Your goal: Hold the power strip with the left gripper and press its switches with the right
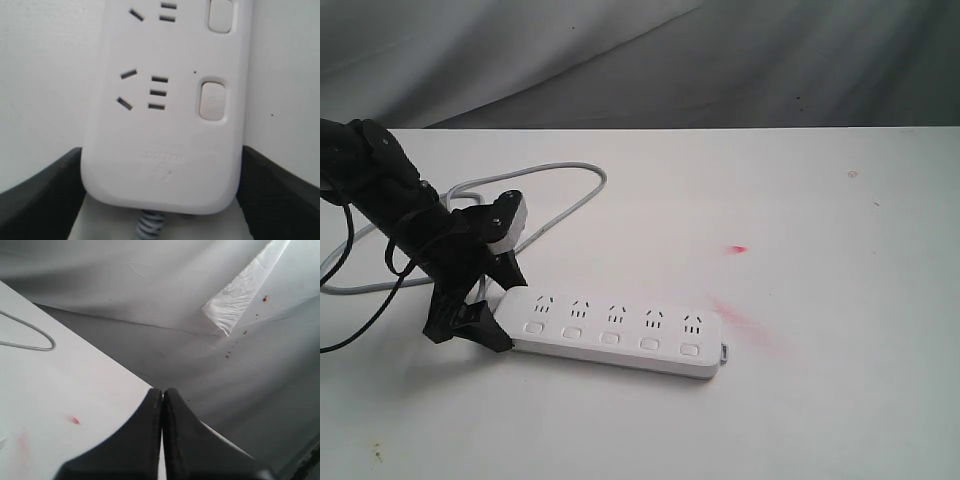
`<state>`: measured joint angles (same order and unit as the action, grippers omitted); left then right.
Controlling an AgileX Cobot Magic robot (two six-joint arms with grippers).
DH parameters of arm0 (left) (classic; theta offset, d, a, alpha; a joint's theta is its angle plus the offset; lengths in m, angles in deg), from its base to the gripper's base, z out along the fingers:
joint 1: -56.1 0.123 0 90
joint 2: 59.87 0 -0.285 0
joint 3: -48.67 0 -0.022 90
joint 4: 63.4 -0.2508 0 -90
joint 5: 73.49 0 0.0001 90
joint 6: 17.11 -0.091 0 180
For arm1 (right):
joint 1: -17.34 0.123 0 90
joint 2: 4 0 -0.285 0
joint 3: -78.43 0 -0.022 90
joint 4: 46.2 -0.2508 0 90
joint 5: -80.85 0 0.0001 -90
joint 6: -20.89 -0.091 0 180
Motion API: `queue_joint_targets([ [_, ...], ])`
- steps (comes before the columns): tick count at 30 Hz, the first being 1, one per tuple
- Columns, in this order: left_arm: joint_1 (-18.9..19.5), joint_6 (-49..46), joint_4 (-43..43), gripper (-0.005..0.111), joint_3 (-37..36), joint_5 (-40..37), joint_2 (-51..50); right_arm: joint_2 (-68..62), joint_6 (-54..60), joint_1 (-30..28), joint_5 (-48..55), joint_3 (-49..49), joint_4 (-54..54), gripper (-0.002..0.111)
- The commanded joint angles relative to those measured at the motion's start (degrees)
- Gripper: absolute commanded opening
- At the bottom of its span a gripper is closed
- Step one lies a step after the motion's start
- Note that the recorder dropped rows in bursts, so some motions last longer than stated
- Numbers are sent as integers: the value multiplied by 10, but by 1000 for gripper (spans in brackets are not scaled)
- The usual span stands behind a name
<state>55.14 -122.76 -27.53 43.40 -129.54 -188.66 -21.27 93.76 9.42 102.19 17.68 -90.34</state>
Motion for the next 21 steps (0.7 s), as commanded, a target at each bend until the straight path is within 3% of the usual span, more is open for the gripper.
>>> queue_joint_targets([
  [1,-4,6,-1,53,2,-9,1,8,-3,-7,-13,-3,2,0],
  [6,-4,6,-1,53,2,-9,1,6,-70,-7,-10,-3,7,0],
  [9,-4,6,-1,53,2,-9,1,6,-352,-7,-12,-3,184,0],
  [13,-4,6,-1,53,2,-9,1,6,-545,-7,-38,-12,326,0],
  [17,-4,6,-1,53,2,-9,1,56,-637,-7,-104,-82,361,0],
  [21,-4,6,-1,53,2,-9,1,95,-643,-7,-103,-124,361,0],
])
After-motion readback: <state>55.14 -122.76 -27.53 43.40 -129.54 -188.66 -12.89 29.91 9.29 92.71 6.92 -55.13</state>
